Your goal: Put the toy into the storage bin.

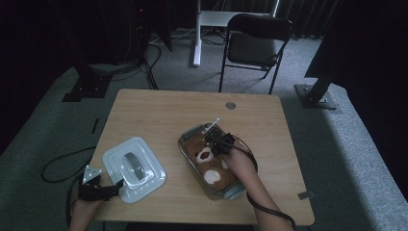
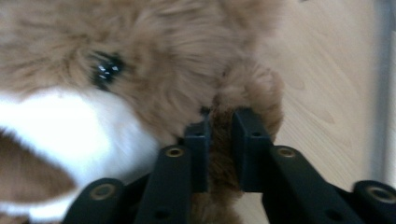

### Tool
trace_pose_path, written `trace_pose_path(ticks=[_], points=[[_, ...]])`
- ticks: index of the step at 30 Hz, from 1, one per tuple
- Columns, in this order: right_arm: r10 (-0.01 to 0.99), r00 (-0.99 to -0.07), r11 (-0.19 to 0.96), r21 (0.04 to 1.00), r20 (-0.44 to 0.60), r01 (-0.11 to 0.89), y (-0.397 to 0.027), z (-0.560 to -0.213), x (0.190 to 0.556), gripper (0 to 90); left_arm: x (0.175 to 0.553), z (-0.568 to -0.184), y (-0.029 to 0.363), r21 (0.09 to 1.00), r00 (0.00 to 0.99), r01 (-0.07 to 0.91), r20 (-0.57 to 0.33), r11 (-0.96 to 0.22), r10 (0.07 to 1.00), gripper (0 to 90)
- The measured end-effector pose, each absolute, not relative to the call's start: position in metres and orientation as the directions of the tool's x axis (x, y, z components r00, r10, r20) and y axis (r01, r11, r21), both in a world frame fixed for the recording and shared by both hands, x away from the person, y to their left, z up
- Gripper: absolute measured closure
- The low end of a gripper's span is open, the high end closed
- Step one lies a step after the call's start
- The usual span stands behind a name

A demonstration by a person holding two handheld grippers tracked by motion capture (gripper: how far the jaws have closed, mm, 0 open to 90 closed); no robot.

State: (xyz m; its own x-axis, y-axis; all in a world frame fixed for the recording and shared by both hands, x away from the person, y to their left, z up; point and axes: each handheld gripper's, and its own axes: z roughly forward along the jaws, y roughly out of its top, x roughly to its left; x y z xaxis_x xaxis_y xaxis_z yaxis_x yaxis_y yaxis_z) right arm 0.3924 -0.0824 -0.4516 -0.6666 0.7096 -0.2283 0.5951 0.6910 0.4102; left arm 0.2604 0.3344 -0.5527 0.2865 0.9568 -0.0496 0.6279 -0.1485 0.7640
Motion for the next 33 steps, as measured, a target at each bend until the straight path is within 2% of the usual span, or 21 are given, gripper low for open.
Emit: trace_pose_path(ticks=[2, 3, 5, 6, 7, 8, 9, 10, 11, 12, 13, 14, 15, 20, 21, 23, 25, 33], points=[[0.733, -0.662, 0.644, 0.474, -0.156, 0.601, -0.095, -0.442, 0.391, 68.2, 0.261, -0.553, 0.334, 0.763, 0.286, 0.629, -0.051, -0.148, 0.957, 0.6], [0.74, -0.666, 0.604, 0.526, -0.091, 0.599, -0.106, -0.434, 0.389, 61.2, 0.261, -0.553, 0.334, 0.762, 0.285, 0.631, -0.054, -0.145, 0.957, 0.6], [0.741, -0.667, 0.586, 0.557, -0.075, 0.588, -0.111, -0.43, 0.388, 59.2, 0.262, -0.553, 0.334, 0.761, 0.288, 0.633, -0.058, -0.144, 0.956, 0.6], [0.74, -0.672, 0.561, 0.589, -0.04, 0.582, -0.115, -0.427, 0.386, 50.7, 0.262, -0.553, 0.333, 0.762, 0.292, 0.632, -0.068, -0.139, 0.954, 0.6], [0.75, -0.661, 0.524, 0.636, -0.029, 0.567, -0.12, -0.418, 0.381, 46.2, 0.261, -0.552, 0.333, 0.765, 0.29, 0.63, -0.073, -0.133, 0.954, 0.6], [0.75, -0.661, 0.524, 0.636, -0.029, 0.567, -0.12, -0.418, 0.381, 46.2, 0.261, -0.552, 0.333, 0.765, 0.29, 0.63, -0.073, -0.133, 0.954, 0.6], [0.757, -0.653, 0.489, 0.684, -0.024, 0.542, -0.126, -0.409, 0.377, 39.7, 0.26, -0.551, 0.332, 0.767, 0.292, 0.627, -0.07, -0.136, 0.954, 0.6], [0.757, -0.653, 0.489, 0.684, -0.024, 0.542, -0.126, -0.409, 0.377, 39.7, 0.26, -0.551, 0.332, 0.767, 0.292, 0.627, -0.07, -0.136, 0.954, 0.6], [0.779, -0.627, 0.442, 0.734, -0.029, 0.516, -0.135, -0.401, 0.376, 33.3, 0.26, -0.551, 0.331, 0.767, 0.288, 0.626, -0.064, -0.137, 0.956, 0.6], [0.779, -0.627, 0.442, 0.734, -0.029, 0.516, -0.135, -0.401, 0.376, 33.3, 0.26, -0.551, 0.331, 0.767, 0.288, 0.626, -0.064, -0.137, 0.956, 0.6], [0.81, -0.586, 0.399, 0.764, -0.034, 0.507, -0.145, -0.397, 0.378, 19.1, 0.26, -0.55, 0.33, 0.767, 0.29, 0.627, -0.066, -0.137, 0.955, 0.6], [0.81, -0.586, 0.399, 0.764, -0.034, 0.507, -0.145, -0.397, 0.378, 19.1, 0.26, -0.55, 0.33, 0.767, 0.29, 0.627, -0.066, -0.137, 0.955, 0.6], [0.821, -0.571, 0.369, 0.777, -0.014, 0.51, -0.155, -0.397, 0.381, 12.8, 0.259, -0.549, 0.329, 0.768, 0.295, 0.625, -0.069, -0.138, 0.953, 0.6], [0.858, -0.513, 0.297, 0.808, 0.008, 0.509, -0.174, -0.403, 0.385, 12.0, 0.26, -0.547, 0.325, 0.757, 0.322, 0.64, -0.104, -0.135, 0.941, 0.6], [0.856, -0.513, 0.286, 0.774, 0.059, 0.565, -0.182, -0.408, 0.391, 12.1, 0.26, -0.546, 0.323, 0.755, 0.32, 0.64, -0.097, -0.14, 0.943, 0.6], [0.859, -0.506, 0.287, 0.752, 0.072, 0.593, -0.188, -0.413, 0.396, 13.0, 0.259, -0.545, 0.322, 0.755, 0.32, 0.64, -0.097, -0.14, 0.942, 0.6], [0.878, -0.476, 0.297, 0.737, 0.039, 0.607, -0.193, -0.42, 0.399, 13.0, 0.259, -0.544, 0.321, 0.755, 0.317, 0.642, -0.099, -0.136, 0.943, 0.6], [0.906, -0.42, 0.255, 0.726, 0.051, 0.639, -0.212, -0.437, 0.404, 13.0, 0.26, -0.543, 0.315, 0.746, 0.337, 0.652, -0.126, -0.135, 0.933, 0.6]])
